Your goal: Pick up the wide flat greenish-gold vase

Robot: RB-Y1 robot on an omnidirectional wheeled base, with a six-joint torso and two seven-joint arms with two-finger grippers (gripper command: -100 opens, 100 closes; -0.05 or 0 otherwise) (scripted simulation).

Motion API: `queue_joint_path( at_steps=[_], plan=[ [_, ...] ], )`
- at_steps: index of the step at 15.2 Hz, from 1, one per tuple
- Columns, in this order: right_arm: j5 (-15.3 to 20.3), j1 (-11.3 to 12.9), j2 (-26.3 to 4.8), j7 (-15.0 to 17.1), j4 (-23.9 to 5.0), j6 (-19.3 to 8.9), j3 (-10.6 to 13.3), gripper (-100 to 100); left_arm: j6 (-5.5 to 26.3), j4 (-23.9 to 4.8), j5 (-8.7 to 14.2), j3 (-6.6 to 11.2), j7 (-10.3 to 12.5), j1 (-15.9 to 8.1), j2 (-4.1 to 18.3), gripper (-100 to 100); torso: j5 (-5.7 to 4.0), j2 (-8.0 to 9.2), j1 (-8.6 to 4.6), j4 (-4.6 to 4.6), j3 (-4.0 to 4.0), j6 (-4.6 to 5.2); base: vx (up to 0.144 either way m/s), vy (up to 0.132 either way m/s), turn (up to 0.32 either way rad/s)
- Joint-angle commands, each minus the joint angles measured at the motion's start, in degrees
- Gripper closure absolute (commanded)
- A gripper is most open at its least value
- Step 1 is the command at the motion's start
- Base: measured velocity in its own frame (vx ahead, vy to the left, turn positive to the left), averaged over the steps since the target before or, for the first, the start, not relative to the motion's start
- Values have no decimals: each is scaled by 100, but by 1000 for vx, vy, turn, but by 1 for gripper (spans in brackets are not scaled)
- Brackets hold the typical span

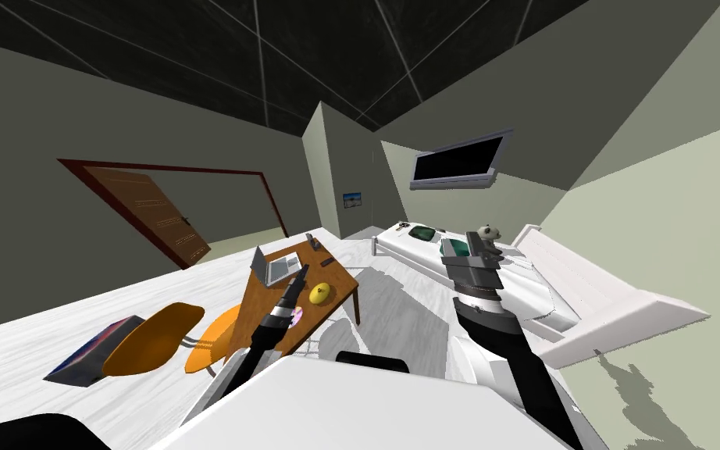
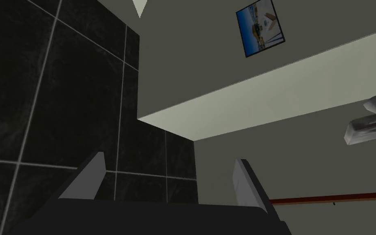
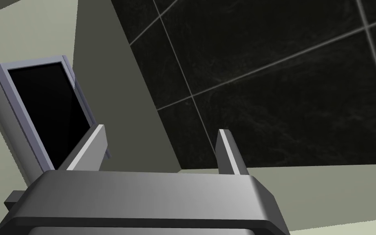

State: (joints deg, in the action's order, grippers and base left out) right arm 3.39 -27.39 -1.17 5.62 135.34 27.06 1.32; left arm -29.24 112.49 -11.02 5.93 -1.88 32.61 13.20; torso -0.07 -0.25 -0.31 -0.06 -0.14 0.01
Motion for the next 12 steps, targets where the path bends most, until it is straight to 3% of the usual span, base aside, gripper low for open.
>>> queue_joint_path(
  at_steps=[1,10,12],
  plan=[
    [0,0,0,0,0,0,0,0,-70,-218,-14,30,19,54,41,-100,0,0,0,0,0,0,58,-41,-23],
    [0,0,0,0,0,0,0,0,-186,-1146,-218,152,156,373,292,-100,2,-1,9,0,-1,0,64,-46,-89],
    [0,0,0,0,0,0,0,0,-227,-1458,-291,196,205,485,368,-100,2,-5,11,-1,-3,0,100,-52,-121]
  ],
)
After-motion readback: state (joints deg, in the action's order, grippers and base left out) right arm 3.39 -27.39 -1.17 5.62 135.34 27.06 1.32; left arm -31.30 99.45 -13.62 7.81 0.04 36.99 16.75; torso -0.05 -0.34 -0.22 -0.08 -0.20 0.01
